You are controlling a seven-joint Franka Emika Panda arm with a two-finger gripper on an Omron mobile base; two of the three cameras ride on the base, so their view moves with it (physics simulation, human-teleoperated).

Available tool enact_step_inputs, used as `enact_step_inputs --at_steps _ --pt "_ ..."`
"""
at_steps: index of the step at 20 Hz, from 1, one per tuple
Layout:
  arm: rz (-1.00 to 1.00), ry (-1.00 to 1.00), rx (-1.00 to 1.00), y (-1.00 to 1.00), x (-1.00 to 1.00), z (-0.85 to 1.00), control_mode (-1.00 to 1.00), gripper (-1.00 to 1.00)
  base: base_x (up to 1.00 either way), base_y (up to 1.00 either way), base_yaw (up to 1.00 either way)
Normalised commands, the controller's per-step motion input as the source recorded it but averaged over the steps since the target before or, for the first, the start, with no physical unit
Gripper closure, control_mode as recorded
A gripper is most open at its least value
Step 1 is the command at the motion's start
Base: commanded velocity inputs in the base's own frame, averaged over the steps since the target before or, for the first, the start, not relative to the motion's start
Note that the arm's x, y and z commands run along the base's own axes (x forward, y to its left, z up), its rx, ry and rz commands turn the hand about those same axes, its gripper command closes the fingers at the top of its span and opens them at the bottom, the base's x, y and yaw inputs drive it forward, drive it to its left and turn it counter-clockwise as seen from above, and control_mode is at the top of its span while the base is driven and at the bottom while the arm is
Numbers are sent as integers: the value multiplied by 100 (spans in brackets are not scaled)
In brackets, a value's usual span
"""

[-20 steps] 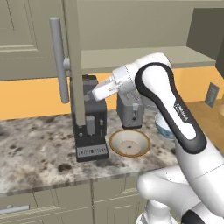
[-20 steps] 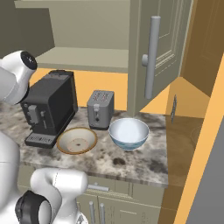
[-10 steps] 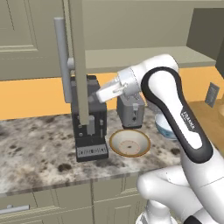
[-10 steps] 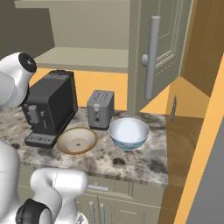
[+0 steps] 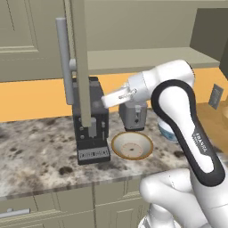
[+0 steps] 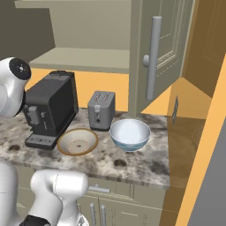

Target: Open the cabinet. Pick the bowls from the counter and place them in the cabinet. Then close the cabinet.

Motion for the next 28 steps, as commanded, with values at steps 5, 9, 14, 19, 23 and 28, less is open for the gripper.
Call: enact_step_inputs --at_steps 5,9,14,19,23,28 --pt "-7 7 0 -36 -2 0 -100 -100 0 0 0" --pt "-7 11 0 -39 0 0 -100 -100 0 0 0" --pt "-11 19 -1 -40 0 0 -100 -100 0 0 0" --pt "-22 20 -4 -47 1 0 -100 -100 0 0 0" --pt "-29 20 -7 -47 7 0 -100 -100 0 0 0" --pt "-27 15 -14 -45 7 -8 -100 -100 0 0 0"
